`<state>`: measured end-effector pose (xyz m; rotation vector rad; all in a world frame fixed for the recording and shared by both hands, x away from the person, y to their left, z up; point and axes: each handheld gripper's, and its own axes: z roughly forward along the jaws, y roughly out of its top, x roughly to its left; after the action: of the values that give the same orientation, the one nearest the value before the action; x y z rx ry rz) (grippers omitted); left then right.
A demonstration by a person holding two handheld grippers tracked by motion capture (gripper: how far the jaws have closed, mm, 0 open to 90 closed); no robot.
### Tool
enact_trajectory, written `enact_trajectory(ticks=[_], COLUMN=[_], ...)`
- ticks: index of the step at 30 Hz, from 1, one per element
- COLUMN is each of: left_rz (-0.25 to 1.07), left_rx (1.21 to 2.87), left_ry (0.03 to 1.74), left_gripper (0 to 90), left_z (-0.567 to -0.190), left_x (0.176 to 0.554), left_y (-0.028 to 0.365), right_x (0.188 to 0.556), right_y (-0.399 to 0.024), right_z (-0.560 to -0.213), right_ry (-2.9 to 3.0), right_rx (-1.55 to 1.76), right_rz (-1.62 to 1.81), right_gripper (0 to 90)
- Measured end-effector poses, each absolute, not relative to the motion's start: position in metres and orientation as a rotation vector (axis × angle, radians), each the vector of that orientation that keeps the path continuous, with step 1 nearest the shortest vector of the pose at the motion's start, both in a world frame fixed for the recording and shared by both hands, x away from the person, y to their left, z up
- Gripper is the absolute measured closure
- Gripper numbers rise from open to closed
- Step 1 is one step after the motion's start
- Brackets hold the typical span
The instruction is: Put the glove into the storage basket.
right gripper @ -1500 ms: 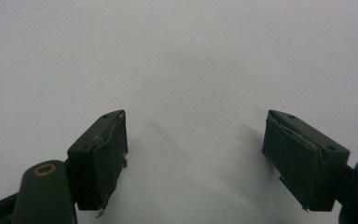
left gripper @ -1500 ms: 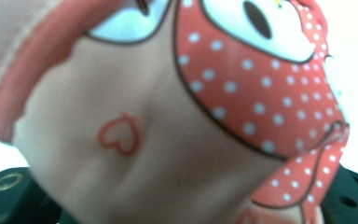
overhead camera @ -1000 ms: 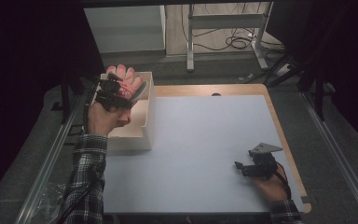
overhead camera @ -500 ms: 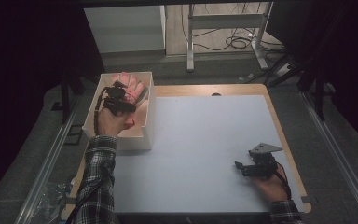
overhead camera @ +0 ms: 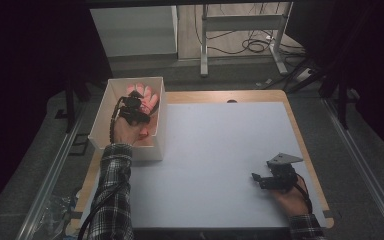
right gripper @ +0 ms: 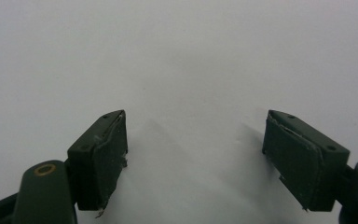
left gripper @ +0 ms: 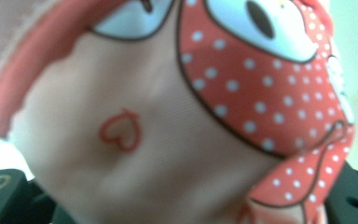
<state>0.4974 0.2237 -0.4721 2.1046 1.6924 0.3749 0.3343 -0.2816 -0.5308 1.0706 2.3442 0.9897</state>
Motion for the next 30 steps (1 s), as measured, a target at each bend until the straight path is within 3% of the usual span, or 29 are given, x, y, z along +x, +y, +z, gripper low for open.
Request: enact_trajectory(ticks=[8, 17, 22, 30], left_rz=[0.347, 0.317, 0.379, 0.376], left_rx=[2.13, 2.188, 2.16, 2.144], left_ry=[1.714, 1.726, 1.735, 1.718], left_gripper=[42.4, 18.1, 6.6, 2.4], left_z=[-0.481, -0.495, -0.49, -0.483], left_x=[0.508, 0.512, 0.511, 0.505], left_y=[0.22, 0.218, 0.218, 0.222], right_x=[0.334, 0.334, 0.334, 0.334], right_y=[-0.282, -0.282, -0.282, -0.282], right_z=[-0.531, -0.531, -0.531, -0.531], right_ry=[2.344, 2.344, 2.344, 2.344], right_rx=[1.071, 1.07, 1.07, 1.07], right_rz=[0.99, 0.99, 0.99, 0.989], right_gripper=[22.4, 22.4, 22.4, 22.4])
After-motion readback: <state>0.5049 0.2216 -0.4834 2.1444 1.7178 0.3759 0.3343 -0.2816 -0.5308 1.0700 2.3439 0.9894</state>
